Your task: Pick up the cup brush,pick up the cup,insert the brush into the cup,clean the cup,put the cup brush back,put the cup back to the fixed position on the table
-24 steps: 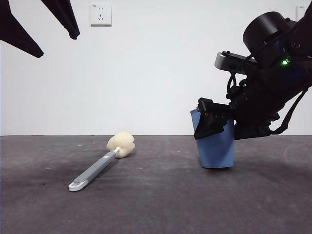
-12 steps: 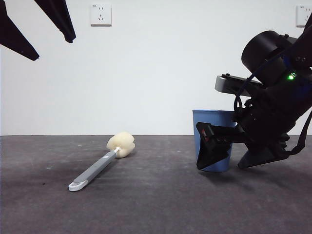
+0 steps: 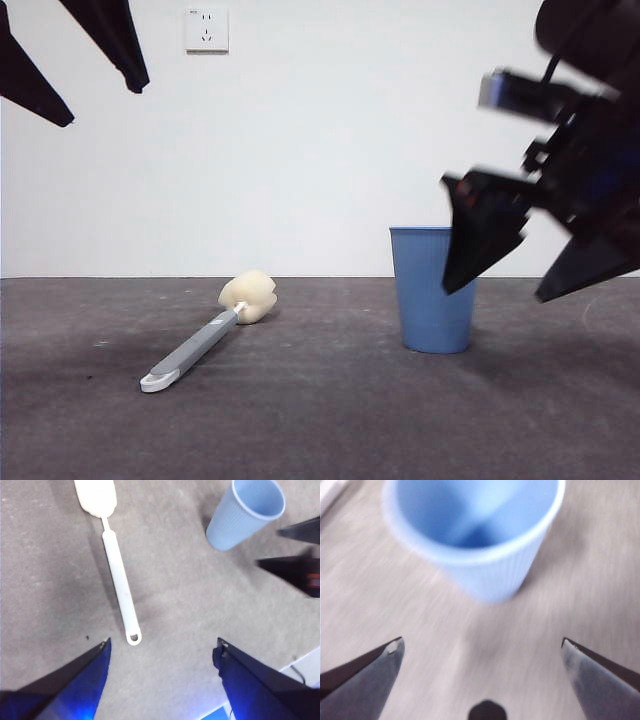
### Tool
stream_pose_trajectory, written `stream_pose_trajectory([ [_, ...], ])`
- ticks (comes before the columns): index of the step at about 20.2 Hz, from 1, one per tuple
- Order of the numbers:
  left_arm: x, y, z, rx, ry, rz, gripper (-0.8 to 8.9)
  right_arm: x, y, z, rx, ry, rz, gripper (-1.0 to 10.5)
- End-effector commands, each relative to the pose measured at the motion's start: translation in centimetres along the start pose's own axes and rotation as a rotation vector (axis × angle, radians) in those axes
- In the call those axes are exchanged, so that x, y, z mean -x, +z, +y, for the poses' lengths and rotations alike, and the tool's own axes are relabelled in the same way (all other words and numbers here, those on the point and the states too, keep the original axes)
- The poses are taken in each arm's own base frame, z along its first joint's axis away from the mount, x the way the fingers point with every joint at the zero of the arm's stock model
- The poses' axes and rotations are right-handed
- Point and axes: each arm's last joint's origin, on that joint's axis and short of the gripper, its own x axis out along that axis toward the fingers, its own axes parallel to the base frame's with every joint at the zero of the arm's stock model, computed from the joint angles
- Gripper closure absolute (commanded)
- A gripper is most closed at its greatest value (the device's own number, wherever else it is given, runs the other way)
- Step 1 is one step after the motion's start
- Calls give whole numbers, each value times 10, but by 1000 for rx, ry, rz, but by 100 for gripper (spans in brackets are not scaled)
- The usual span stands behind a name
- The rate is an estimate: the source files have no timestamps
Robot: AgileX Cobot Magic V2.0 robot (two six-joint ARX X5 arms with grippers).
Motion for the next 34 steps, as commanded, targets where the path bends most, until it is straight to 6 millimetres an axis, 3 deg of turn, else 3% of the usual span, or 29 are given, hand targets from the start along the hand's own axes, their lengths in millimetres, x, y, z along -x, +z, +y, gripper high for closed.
stream_pose_trajectory([
  [1,-2,-5,0,-68,-16,45,468,28,-6,9,-39,30,28,348],
  [7,-1,-11,0,-160,-100,128,468,104,-15,34,-96,222,21,356],
  [8,-1,-12,-1,-167,-131,144,469,116,-15,36,-96,241,18,398],
  [10,-1,-14,-2,-184,-171,169,488,133,-15,40,-107,295,13,601],
  [11,-1,-15,-2,-190,-178,177,574,138,-15,41,-112,318,7,718],
  [12,0,-15,-2,-189,-181,184,737,144,-15,42,-109,357,-2,875],
  [13,0,-16,-2,-192,-184,187,839,147,-15,42,-106,385,-8,973],
  [28,0,-15,-2,-212,-191,179,820,149,-17,42,-112,384,-5,946],
  [31,4,-11,0,-222,-142,98,817,149,-17,42,-112,384,-5,946],
  [34,29,-2,10,-314,-110,-132,817,149,-17,42,-112,384,-4,946],
])
